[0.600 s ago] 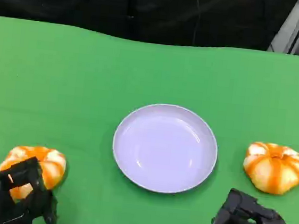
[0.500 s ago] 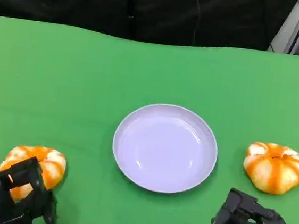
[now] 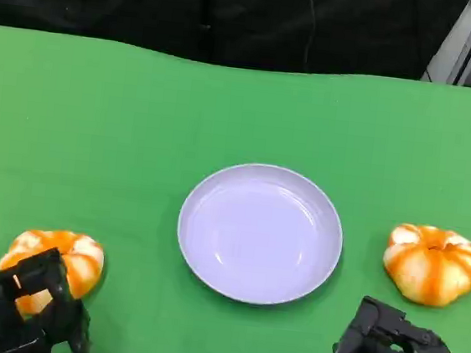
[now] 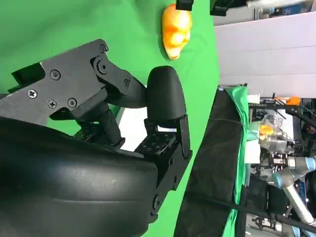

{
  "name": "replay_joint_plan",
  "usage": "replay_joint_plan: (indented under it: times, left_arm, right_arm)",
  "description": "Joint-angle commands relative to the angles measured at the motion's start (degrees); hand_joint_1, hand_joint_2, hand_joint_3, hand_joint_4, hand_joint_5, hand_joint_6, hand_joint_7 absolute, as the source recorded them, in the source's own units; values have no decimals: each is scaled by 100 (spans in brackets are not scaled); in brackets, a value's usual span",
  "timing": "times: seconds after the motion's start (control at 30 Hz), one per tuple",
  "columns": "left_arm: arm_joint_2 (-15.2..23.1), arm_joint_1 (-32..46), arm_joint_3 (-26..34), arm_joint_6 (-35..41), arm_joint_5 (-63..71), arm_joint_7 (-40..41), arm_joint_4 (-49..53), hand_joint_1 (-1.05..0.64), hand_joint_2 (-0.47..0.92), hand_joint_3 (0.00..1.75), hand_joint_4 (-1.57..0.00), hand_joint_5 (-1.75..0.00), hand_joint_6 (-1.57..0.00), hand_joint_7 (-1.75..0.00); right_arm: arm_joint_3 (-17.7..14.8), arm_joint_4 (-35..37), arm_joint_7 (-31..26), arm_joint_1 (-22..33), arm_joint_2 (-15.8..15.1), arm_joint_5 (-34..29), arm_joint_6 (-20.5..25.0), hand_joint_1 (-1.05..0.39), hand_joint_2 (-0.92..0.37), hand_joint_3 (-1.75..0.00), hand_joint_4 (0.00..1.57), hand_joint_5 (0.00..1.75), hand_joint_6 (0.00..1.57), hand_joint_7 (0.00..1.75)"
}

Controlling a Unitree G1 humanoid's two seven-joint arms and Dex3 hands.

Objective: Grasp the bread from the table and place it into the plate.

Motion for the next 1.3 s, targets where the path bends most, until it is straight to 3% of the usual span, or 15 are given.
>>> replay_joint_plan:
  times: [0.03, 0.1, 0.2, 0.27, 0.4, 0.57, 0.73, 0.9, 1.1, 1.3]
  left_arm:
    - [-54, 52, 29, -377, 226, 189, -14, -10, 58, 112, -74, -175, -69, -153]
    - [-126, 68, 21, -740, 435, 309, 12, -10, 58, 106, -67, -171, -68, -141]
    - [-195, 88, -51, -1579, 1022, 533, 120, -25, 78, 46, -62, -115, -79, -66]
    - [-193, 93, -102, -2224, 1450, 665, 260, -31, 89, 23, -59, -96, -82, -40]
    - [-169, 109, -161, -3020, 1948, 899, 464, -41, 92, 17, -61, -61, -85, -14]
    - [24, 15, -158, -4874, 3381, 1769, 1078, -57, 92, 25, -54, -26, -75, -1]
    - [389, 156, -114, -5340, 6004, 3641, 684, -67, 92, 26, -45, -11, -63, 0]
    - [854, 36, -354, -4970, 7815, 5003, 481, -75, 92, 15, -45, -7, -63, 0]
    - [1444, -199, -906, -3751, 8878, 4913, 329, -76, 92, 10, -46, -4, -60, 0]
    - [1749, -556, -1449, -3271, 8932, 5079, 887, -77, 92, 7, -48, -4, -62, -1]
  right_arm:
    - [-32, -22, -19, -1, -61, 22, 9, -13, -66, -103, 77, 175, 72, 152]
    - [-35, -18, -17, 0, -66, 17, -2, -12, -66, -103, 77, 175, 73, 151]
    - [-36, 3, 4, -7, -78, 21, -40, -13, -66, -103, 77, 175, 72, 151]
    - [-38, 3, 17, -14, -86, 32, -28, -13, -66, -103, 77, 175, 72, 151]
    - [-36, -16, 9, -10, -83, 29, -2, -13, -66, -103, 77, 175, 72, 152]
    - [-25, -38, -44, -9, -70, -22, 40, -13, -66, -102, 77, 175, 72, 153]
    - [-32, 51, -36, -64, -89, -56, -66, -13, -67, -102, 77, 175, 71, 153]
    - [-47, 113, -29, -103, -89, -49, -110, -13, -67, -102, 77, 175, 71, 153]
    - [-50, 175, -5, -121, -75, -5, -157, -13, -66, -103, 78, 175, 71, 153]
    - [-34, 81, -25, -76, -54, 11, -44, -14, -66, -103, 78, 175, 72, 152]
